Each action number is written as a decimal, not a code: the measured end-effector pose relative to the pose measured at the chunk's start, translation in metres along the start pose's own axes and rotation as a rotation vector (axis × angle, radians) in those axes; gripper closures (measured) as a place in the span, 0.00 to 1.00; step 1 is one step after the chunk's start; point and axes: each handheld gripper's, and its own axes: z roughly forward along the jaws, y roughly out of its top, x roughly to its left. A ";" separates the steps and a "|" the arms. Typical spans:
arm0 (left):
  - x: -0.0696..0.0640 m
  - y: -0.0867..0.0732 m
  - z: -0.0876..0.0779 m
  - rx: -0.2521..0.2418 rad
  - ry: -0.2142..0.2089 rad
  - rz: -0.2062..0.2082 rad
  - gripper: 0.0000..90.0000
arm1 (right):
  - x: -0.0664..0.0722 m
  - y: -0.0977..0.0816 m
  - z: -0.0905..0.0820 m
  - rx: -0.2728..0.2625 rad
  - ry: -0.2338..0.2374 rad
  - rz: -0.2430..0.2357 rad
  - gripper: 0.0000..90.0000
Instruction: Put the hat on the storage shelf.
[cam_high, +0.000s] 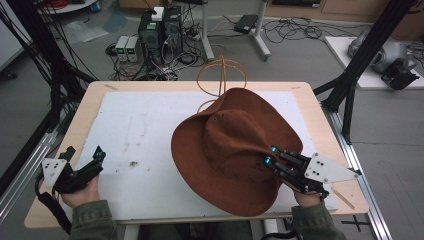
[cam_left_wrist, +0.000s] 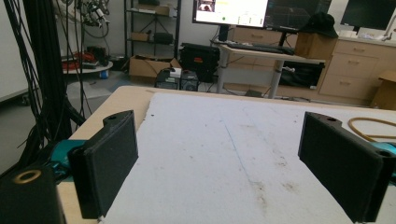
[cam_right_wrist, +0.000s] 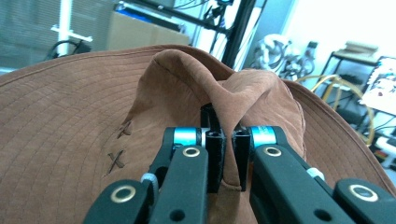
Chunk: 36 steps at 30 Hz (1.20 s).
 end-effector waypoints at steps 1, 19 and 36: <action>0.000 0.000 0.000 0.000 0.000 0.000 0.14 | -0.001 0.000 0.000 -0.006 -0.016 0.002 0.99; -0.001 -0.001 0.000 -0.002 -0.002 -0.015 0.14 | -0.020 0.008 0.001 -0.101 -0.170 -0.024 0.99; -0.001 -0.001 0.001 -0.002 -0.008 -0.026 0.14 | -0.048 0.031 0.034 -0.121 -0.269 -0.115 0.99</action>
